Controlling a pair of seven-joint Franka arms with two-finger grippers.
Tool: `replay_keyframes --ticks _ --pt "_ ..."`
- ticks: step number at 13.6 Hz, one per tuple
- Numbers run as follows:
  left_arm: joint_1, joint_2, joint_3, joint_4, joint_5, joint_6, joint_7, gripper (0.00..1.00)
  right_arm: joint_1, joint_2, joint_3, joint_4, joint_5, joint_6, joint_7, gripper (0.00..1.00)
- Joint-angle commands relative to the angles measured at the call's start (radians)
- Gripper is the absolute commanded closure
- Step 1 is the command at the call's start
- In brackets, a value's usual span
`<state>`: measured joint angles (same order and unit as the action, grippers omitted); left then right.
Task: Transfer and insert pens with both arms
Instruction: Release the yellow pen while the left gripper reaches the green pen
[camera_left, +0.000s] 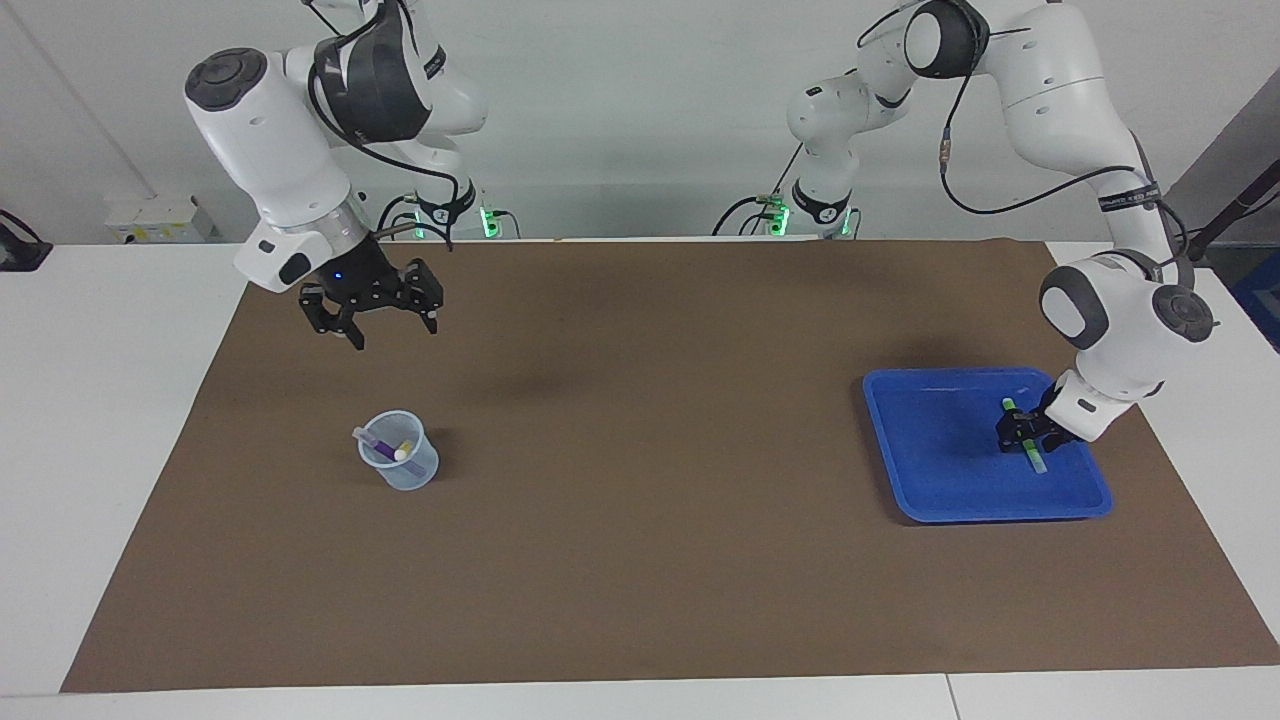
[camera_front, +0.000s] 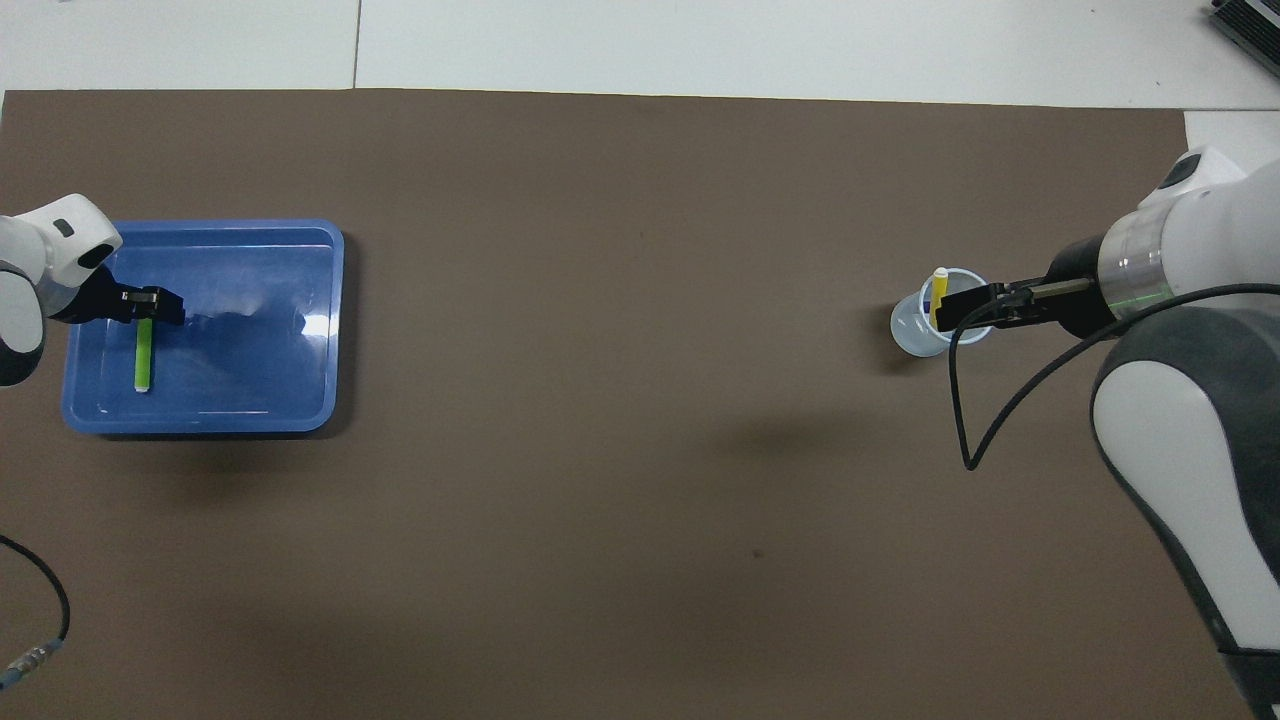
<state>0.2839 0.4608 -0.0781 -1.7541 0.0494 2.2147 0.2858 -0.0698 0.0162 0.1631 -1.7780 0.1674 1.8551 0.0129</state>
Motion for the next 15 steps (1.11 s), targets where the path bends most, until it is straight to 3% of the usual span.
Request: replay_keyframes --ticks 1,4,6,7,11,15 --pt "0.018 -0.002 -0.008 -0.024 -0.002 0.034 0.023 0.44 0.048 -0.01 0.01 -0.004 0.064 0.005 0.225 0.0" --pt "0.035 0.001 -0.009 -0.042 -0.002 0.069 0.023 0.43 0.143 -0.009 0.01 -0.02 0.067 0.128 0.502 0.0" --pt "0.035 0.001 -0.009 -0.042 -0.002 0.057 0.023 0.43 0.171 0.004 0.01 -0.021 0.067 0.179 0.591 0.0" --pt "0.034 0.001 -0.011 -0.042 -0.002 0.051 0.023 0.48 0.176 0.008 0.009 -0.024 0.073 0.197 0.616 0.0" --pt "0.035 -0.001 -0.011 -0.036 -0.003 0.03 0.023 1.0 0.209 0.031 0.01 -0.031 0.144 0.286 0.729 0.0" --pt "0.026 -0.001 -0.009 -0.019 -0.094 -0.035 0.013 1.0 0.271 0.06 0.009 -0.031 0.144 0.407 0.925 0.0"
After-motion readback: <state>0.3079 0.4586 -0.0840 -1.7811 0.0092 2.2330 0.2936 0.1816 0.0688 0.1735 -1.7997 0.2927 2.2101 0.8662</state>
